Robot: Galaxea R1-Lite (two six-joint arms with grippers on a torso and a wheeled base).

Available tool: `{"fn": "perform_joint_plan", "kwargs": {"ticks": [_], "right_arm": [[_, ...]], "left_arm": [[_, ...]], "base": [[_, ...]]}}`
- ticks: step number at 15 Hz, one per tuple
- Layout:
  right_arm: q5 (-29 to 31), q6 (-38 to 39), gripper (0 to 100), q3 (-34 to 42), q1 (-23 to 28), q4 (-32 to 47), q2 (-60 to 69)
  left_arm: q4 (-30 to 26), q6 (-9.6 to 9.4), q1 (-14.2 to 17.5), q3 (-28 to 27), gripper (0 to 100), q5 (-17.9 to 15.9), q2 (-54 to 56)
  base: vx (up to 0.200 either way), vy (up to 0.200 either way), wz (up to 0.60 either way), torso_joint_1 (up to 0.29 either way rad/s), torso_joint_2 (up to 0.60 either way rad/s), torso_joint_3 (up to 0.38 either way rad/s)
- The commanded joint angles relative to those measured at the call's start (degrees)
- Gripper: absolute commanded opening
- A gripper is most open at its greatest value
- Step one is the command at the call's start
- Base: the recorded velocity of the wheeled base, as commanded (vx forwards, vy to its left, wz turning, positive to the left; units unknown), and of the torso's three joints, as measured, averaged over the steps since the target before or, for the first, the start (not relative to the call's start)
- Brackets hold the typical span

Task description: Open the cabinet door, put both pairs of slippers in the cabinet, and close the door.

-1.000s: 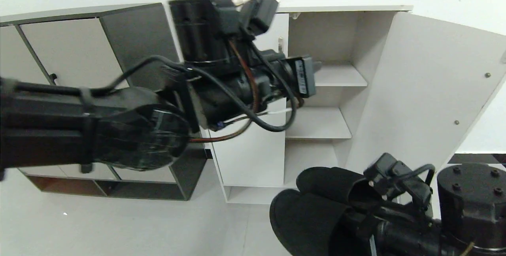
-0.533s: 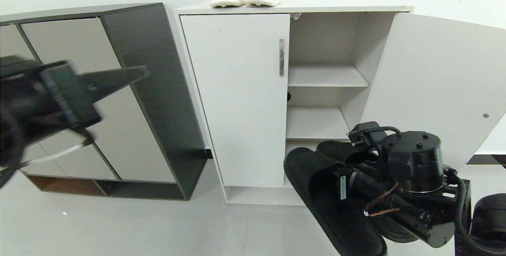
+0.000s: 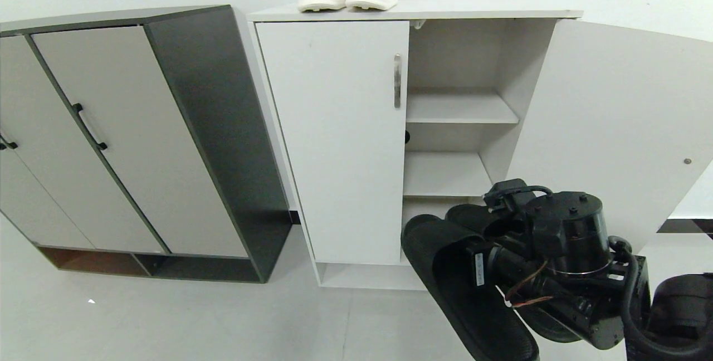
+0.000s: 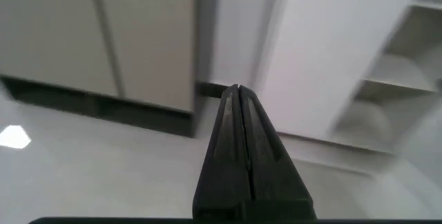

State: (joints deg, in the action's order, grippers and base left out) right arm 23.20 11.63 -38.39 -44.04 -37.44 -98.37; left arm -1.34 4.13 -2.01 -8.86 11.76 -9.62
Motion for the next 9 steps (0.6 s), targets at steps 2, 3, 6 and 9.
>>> {"fn": "perform_joint_plan", "kwargs": {"ticks": [2, 3, 6, 9], "right_arm": [[-0.2, 0.1, 0, 0.4, -0.5, -0.1, -0.2], [-0.2, 0.1, 0, 0.4, -0.8, -0.1, -0.4], [-0.2, 0.1, 0, 0.2, -1.7, -0.3, -1.1], [1.8, 0.1, 0, -1.6, -2.1, -2.2, -3.0]], "left_arm": [[1.8, -4.04, 1.9, 8.9, 0, -10.4, 9.6], [1.5, -4.66, 1.9, 8.9, 0, -12.0, 9.6], [1.5, -5.28, 1.9, 8.9, 0, -14.0, 9.5], [1.5, -5.19, 1.9, 8.9, 0, -14.0, 9.6]], "base": [[0.0, 0.0, 0.0, 0.0, 0.0, 0.0], [0.0, 0.0, 0.0, 0.0, 0.0, 0.0], [0.0, 0.0, 0.0, 0.0, 0.0, 0.0], [0.0, 0.0, 0.0, 0.0, 0.0, 0.0]]}}
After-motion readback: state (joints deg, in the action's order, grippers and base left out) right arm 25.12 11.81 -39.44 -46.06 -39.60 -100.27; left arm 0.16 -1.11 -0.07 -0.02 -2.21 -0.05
